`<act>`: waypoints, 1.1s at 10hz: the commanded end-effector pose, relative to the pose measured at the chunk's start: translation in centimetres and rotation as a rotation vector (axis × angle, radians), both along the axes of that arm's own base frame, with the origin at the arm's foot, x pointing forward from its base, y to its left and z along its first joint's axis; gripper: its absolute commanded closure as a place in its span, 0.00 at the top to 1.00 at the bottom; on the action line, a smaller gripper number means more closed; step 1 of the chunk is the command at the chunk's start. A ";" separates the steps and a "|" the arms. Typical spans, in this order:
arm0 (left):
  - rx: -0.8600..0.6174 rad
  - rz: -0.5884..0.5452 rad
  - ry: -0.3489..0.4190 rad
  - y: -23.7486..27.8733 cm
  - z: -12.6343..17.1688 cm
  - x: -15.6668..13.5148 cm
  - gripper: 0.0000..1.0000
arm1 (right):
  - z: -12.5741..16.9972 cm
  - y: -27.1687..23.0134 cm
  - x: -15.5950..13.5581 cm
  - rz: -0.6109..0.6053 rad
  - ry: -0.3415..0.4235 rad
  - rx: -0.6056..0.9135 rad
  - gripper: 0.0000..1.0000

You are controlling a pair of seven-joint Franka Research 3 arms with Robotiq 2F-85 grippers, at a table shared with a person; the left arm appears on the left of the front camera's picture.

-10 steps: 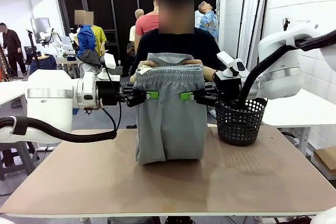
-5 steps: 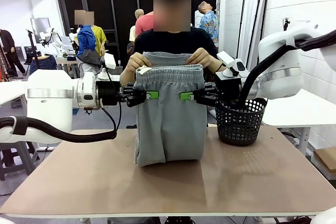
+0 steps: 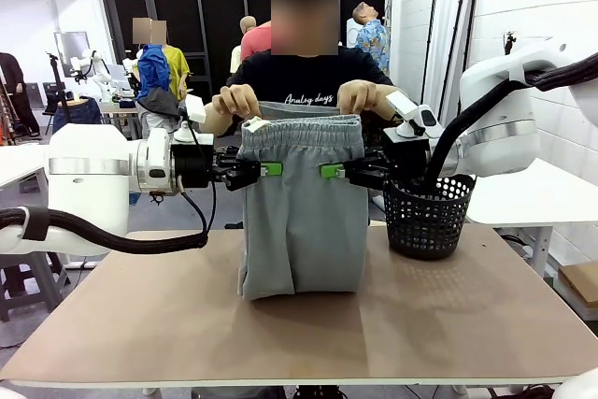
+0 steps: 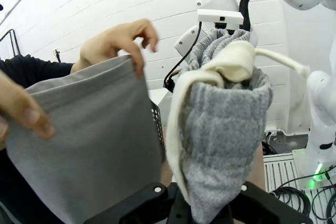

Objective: Fold the training pants.
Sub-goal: Release the ends of the Training pants and then grab the overlapped ends.

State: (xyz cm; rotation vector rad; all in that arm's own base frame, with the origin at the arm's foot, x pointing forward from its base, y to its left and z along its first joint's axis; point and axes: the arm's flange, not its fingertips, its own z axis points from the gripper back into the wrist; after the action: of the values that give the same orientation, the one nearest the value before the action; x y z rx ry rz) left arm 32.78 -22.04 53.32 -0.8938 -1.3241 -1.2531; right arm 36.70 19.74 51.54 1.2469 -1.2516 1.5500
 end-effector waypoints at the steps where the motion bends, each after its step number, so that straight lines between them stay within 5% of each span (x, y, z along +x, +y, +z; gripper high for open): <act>1: -0.015 0.008 0.011 -0.1 0.1 -0.1 0.00 | 0.1 0.0 -0.1 0.009 -0.001 0.012 0.00; 11: -0.015 0.008 0.011 -0.1 0.1 -0.1 0.00 | 0.1 0.0 -0.1 0.009 -0.001 0.012 0.00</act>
State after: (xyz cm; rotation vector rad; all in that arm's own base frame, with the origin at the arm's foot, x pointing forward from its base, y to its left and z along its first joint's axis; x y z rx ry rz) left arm 32.77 -22.04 53.30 -0.8938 -1.3235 -1.2530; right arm 36.68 19.75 51.55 1.2488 -1.2515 1.5506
